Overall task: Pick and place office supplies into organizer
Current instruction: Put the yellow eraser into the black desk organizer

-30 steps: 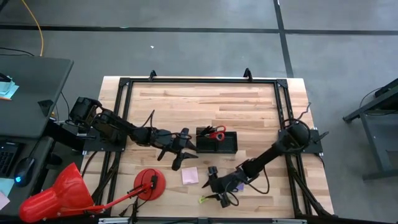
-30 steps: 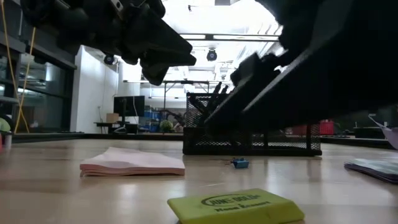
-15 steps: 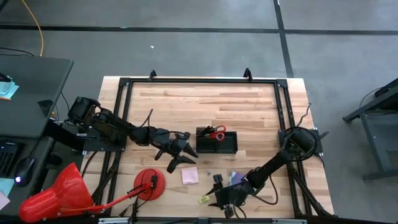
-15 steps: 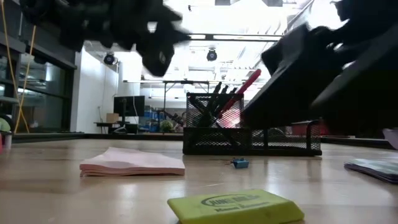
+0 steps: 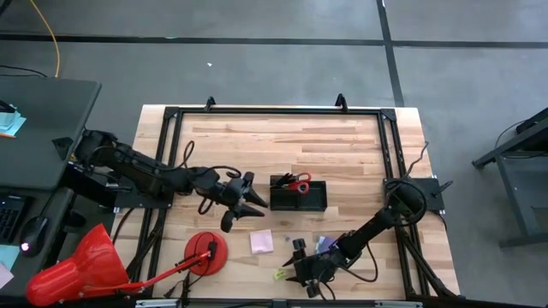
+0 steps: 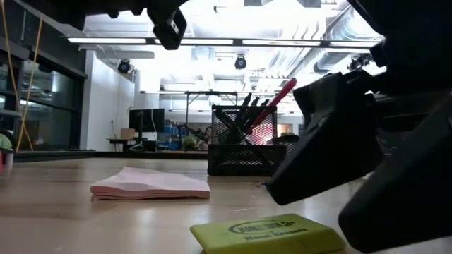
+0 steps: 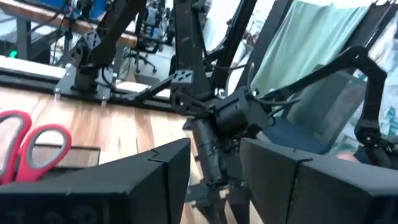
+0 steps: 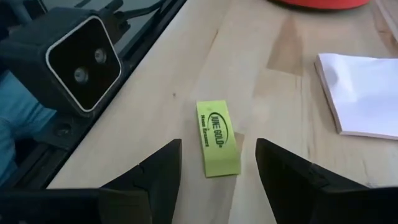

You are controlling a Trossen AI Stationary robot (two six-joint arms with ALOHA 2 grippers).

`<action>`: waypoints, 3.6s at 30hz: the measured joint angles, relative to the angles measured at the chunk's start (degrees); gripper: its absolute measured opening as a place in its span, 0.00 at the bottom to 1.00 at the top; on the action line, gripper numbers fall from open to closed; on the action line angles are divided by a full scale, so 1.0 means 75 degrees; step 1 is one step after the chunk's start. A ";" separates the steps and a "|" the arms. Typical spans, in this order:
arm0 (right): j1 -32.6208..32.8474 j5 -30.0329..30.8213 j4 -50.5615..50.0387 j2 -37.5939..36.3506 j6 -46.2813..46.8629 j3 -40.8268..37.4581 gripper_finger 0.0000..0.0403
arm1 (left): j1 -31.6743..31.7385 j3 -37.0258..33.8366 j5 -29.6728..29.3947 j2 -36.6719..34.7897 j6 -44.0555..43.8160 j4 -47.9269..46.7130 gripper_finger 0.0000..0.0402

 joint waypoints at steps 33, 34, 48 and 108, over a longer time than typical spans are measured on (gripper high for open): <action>-0.0236 -0.0228 0.0761 0.0612 0.0133 0.0020 0.28 | -0.0294 -0.0003 -0.0400 -0.0056 0.0003 -0.0690 0.33; -0.0242 -0.0262 0.0770 0.0612 0.0132 0.0019 0.23 | -0.0294 -0.0003 -0.0399 -0.0056 0.0003 -0.0703 0.33; -0.0259 -0.0140 0.1568 0.0627 -0.0984 -0.0026 0.05 | -0.0294 -0.0003 -0.0400 -0.0053 0.0000 -0.0969 0.33; -0.1144 0.1228 -0.3053 -0.1306 0.1448 0.0038 0.51 | -0.0664 0.0000 -0.1343 0.0228 -0.0137 -0.2234 0.33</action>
